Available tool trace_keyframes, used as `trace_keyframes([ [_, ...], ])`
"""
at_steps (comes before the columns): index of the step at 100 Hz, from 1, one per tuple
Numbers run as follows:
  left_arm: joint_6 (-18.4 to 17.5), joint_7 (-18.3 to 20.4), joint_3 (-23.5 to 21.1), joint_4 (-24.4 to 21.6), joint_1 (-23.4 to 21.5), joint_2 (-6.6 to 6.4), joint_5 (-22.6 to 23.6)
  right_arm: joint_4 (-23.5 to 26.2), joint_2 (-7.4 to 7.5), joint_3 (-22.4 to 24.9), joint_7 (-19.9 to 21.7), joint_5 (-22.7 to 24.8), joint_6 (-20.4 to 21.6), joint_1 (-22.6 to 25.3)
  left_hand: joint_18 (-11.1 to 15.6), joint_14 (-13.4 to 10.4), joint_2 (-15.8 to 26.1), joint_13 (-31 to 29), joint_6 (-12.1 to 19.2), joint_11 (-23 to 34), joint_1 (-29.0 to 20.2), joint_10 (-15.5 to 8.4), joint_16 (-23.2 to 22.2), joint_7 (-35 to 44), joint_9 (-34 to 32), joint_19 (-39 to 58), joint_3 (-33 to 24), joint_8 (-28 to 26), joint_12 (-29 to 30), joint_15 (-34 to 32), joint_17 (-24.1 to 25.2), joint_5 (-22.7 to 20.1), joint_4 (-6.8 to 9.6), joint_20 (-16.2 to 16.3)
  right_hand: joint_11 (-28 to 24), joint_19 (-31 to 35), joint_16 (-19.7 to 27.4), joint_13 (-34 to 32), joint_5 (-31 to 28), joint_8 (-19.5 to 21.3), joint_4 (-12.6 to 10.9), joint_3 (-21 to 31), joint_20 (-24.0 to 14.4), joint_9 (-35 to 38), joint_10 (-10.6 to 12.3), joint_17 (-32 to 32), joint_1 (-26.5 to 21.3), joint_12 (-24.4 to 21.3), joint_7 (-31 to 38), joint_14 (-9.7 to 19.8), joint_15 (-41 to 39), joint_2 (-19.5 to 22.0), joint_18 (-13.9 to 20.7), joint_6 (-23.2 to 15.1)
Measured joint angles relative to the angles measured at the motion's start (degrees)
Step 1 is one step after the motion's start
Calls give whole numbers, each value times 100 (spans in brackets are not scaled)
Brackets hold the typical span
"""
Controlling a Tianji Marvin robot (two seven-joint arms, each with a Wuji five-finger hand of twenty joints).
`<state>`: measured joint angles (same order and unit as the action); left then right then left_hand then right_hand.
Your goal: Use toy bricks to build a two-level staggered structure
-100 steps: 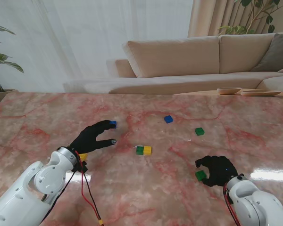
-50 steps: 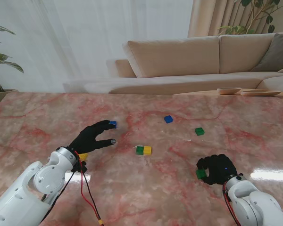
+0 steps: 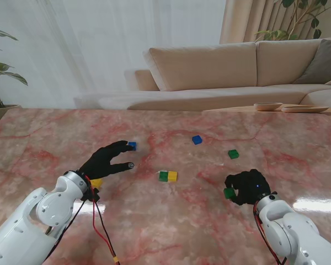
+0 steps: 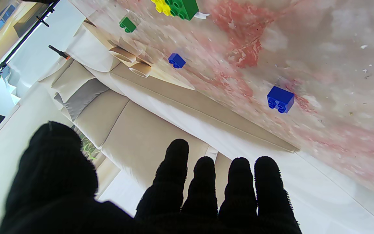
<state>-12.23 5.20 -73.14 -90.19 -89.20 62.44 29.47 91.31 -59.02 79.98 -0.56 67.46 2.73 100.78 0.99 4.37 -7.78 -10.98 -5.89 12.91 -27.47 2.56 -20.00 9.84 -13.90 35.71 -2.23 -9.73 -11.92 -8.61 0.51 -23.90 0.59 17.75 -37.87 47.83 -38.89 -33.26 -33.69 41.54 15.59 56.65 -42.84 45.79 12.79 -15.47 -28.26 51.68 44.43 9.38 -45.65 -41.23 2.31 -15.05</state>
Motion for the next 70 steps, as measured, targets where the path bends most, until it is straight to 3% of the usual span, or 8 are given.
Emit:
trace_keyframes([
  [33, 87, 101, 12, -75, -8, -14, -46, -54, 3, -922, -159, -31, -884, -672, 0, 0, 0, 0, -3, 0, 0, 1, 0, 0, 0, -1, 0, 0, 0, 0, 0, 0, 0, -15, 4, 148, -18, -5, -3, -8, 0, 2, -65, 57, -49, -48, 0, 64, 0, -1, -49, -1, -66, 17],
  [70, 291, 277, 100, -237, 2, -50, -72, -693, -83, -2320, -183, -639, -1614, -1817, 0, 0, 0, 0, -10, 0, -1, 1, 0, 0, 0, -4, 0, 0, 0, 0, 0, 0, 0, -21, 4, 221, -74, -1, -3, -8, 0, 2, -71, 33, -125, 13, 0, 66, 0, -7, -83, 67, -81, 163],
])
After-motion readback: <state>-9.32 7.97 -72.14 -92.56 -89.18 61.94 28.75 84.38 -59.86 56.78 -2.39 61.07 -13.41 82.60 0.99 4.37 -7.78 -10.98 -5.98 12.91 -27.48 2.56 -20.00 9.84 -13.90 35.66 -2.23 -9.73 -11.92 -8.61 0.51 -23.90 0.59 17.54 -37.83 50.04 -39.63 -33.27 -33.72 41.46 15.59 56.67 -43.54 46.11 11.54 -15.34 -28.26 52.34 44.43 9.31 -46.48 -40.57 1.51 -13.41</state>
